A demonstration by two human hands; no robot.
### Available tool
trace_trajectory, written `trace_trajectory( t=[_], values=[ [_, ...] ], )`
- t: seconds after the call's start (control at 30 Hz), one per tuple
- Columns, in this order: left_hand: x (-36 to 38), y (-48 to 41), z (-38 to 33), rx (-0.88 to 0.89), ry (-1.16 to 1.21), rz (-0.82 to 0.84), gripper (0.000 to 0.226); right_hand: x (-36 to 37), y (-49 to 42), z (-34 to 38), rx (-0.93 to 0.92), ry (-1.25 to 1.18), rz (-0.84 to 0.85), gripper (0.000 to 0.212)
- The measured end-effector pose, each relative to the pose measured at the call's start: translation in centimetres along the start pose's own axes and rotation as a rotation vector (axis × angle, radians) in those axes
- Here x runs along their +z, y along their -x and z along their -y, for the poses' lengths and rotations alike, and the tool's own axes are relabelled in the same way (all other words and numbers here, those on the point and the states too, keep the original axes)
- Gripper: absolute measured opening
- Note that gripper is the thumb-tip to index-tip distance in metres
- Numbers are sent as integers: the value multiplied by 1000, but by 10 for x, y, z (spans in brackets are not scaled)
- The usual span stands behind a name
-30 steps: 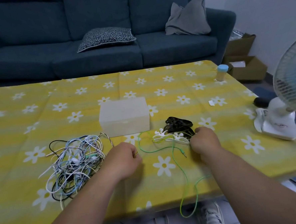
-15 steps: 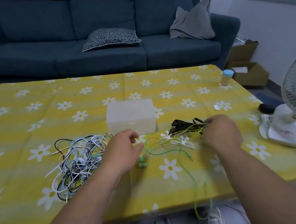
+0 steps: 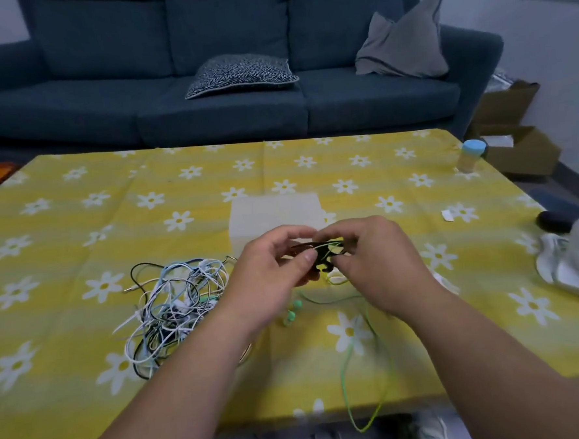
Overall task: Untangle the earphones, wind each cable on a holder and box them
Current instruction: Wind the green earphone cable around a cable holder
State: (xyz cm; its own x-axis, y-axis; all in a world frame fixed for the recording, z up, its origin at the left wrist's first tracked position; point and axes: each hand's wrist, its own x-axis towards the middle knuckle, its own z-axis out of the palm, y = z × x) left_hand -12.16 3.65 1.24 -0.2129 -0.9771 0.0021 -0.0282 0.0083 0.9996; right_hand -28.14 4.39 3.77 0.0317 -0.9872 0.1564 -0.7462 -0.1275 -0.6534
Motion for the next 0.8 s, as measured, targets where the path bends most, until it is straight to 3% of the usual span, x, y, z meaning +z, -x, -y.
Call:
trace_trajectory(
  t=[0.1,0.33,0.63,0.73,0.8],
  values=[
    [-4,-1,-1,0,8,-78,15,1,-2,0,2,-41,24,36],
    [-5,0,-2,-139,99,-56,17,1,-3,-2,20,-54,9,36],
    [-13,-9,10,29,-97,-435,14,-1,2,2,-16,-287,188,15],
    [-13,-9,9,22,-65,-468,17,-3,3,2,-15,-203,289,11],
    [-13,-9,8,12,-86,-456,18,0,3,-2,2,-72,272,9]
  ],
)
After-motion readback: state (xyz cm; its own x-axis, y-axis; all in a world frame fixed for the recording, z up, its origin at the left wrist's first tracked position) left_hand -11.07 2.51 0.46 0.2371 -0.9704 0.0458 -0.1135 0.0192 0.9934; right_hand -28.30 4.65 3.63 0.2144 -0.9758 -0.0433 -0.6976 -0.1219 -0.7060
